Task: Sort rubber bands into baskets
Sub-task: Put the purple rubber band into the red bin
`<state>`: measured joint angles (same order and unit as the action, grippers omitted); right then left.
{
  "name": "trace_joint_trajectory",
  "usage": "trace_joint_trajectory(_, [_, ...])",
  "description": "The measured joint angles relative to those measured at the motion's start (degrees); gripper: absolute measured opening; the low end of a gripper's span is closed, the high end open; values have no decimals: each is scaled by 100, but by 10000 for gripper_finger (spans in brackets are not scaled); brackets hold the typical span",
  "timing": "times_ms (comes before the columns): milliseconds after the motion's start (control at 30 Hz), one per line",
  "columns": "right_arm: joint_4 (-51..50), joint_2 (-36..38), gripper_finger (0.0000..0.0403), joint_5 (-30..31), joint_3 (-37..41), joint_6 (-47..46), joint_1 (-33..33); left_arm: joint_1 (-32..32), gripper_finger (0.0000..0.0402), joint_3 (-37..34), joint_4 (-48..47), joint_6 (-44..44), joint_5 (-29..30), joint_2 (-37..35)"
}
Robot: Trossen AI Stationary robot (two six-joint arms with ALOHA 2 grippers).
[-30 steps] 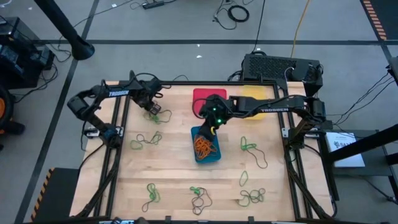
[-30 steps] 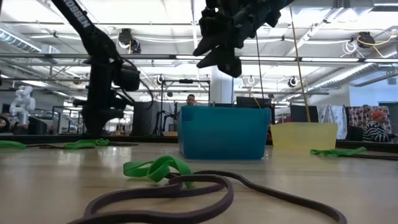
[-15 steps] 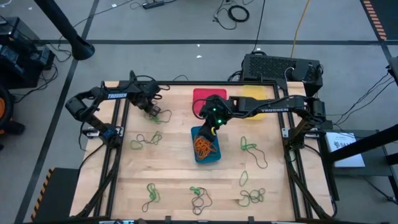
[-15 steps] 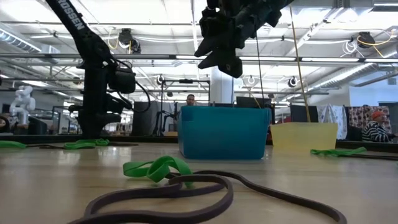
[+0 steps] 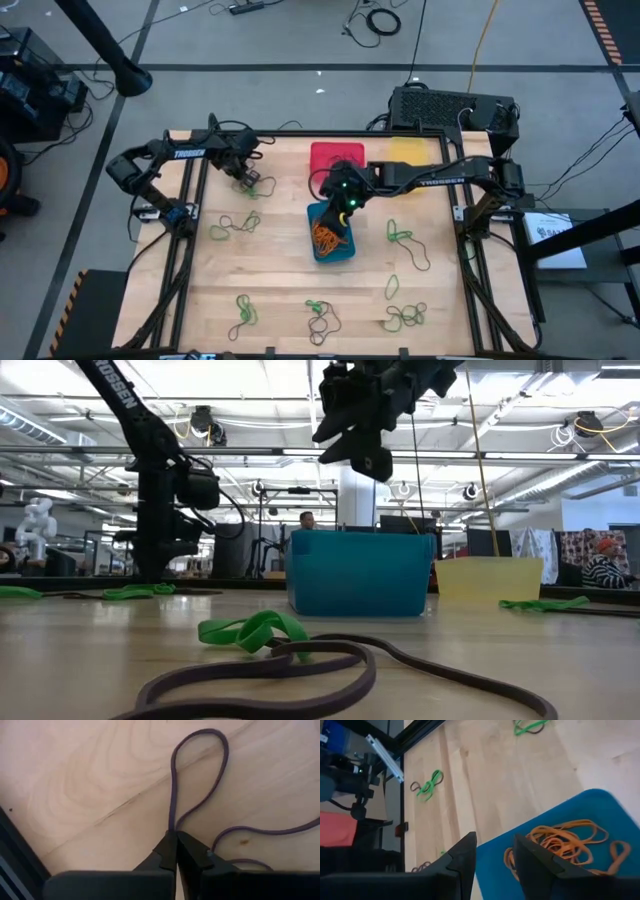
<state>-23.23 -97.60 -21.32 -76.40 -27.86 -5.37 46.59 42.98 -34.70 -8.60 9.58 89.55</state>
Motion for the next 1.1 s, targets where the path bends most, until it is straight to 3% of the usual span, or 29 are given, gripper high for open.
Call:
trace_joint_trajectory(267, [121, 0, 121, 21, 0, 33, 143, -548, 9, 291, 155, -80, -542, -728])
trace_joint_trajectory(567, [829, 0, 121, 503, 0, 228, 25, -1545, 9, 440, 1237, -1245, -2059, -1739])
trace_joint_trajectory(833, [1729, 0, 121, 1395, 0, 1129, -102, -2605, 9, 444, 1870, -1940, -2140, -2022])
trace_joint_trajectory(1100, [2177, 0, 121, 1356, 1, 2947, -113, -3412, 8, 444, 2253, -2283, -2151, -2021])
